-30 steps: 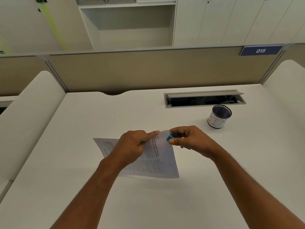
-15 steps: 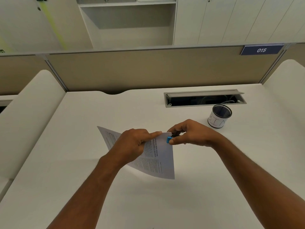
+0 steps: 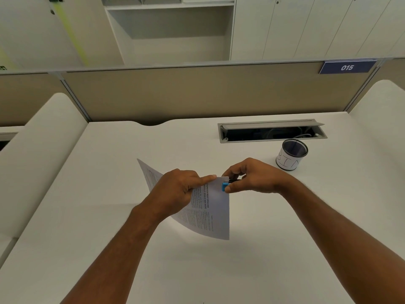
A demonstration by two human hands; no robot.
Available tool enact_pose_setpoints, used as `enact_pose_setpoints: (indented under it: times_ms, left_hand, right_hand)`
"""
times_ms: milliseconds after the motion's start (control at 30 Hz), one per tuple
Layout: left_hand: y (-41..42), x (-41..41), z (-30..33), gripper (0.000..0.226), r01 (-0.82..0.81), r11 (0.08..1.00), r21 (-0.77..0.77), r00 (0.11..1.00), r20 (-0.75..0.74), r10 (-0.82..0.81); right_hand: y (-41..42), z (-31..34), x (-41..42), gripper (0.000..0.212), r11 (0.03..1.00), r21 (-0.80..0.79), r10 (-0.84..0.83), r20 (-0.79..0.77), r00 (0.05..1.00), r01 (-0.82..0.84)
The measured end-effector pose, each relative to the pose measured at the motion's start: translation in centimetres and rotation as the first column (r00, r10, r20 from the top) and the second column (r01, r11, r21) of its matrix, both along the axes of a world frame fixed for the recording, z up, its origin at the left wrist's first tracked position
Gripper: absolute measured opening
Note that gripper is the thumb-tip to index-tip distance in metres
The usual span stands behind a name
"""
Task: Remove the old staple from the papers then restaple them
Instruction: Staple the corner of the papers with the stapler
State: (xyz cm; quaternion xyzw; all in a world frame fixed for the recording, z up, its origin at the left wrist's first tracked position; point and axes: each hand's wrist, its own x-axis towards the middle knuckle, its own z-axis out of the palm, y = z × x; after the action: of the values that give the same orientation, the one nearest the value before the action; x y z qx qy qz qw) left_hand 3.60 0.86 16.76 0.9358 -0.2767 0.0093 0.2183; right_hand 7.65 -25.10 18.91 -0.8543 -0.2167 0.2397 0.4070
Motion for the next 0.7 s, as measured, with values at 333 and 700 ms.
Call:
enact_pose_setpoints:
  times_ms: [333,700]
  left_hand:
    - [0.0,0.0,-0.3,0.051,0.015,1.000,-0.018,0.999,0.037,-0.014]
    - [-0.1,-0.3,0.2,0.046,-0.030,0.996,-0.079,0.999,0.009,0.030]
  right_hand:
    - [-0.1,0.1,-0.2,0.022,1.000,0.001,0.016,0.031,0.999,-0.016]
    - [-1.2,-1.2,-0.2,0.027,0.988,0.132,-0.065,-0.133,0.989,0.082]
